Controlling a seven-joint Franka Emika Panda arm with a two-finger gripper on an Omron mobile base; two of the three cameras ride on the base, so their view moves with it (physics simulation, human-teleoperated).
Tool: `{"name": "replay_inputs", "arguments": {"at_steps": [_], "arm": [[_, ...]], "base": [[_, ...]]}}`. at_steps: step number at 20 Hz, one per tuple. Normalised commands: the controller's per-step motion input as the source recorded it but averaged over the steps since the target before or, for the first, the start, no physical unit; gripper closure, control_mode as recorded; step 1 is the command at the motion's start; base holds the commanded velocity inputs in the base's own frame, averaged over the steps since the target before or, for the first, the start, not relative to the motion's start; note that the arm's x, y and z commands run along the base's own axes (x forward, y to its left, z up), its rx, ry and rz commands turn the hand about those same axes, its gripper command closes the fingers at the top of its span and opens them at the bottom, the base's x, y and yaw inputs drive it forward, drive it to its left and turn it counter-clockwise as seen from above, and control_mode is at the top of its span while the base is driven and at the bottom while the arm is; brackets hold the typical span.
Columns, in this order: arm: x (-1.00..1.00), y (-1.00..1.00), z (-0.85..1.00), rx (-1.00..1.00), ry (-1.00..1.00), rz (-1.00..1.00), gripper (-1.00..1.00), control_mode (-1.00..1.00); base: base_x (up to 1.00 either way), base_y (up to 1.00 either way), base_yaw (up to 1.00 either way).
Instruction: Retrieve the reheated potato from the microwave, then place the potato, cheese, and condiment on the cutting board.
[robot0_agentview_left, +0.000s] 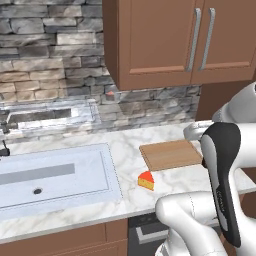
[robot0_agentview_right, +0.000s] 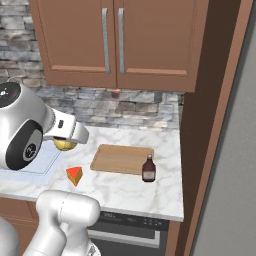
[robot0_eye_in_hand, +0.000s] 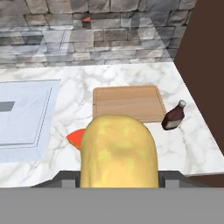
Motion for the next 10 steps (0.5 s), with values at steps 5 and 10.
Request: {"name": "replay_inputs", "arguments": {"at_steps": [5, 10], "arm": [[0.00, 0.00, 0.00, 0.00, 0.00, 0.00, 1.00, 1.00], [0.00, 0.00, 0.00, 0.00, 0.00, 0.00, 1.00, 1.00]], "base": [[0.00, 0.00, 0.00], [0.00, 0.00, 0.00]]}}
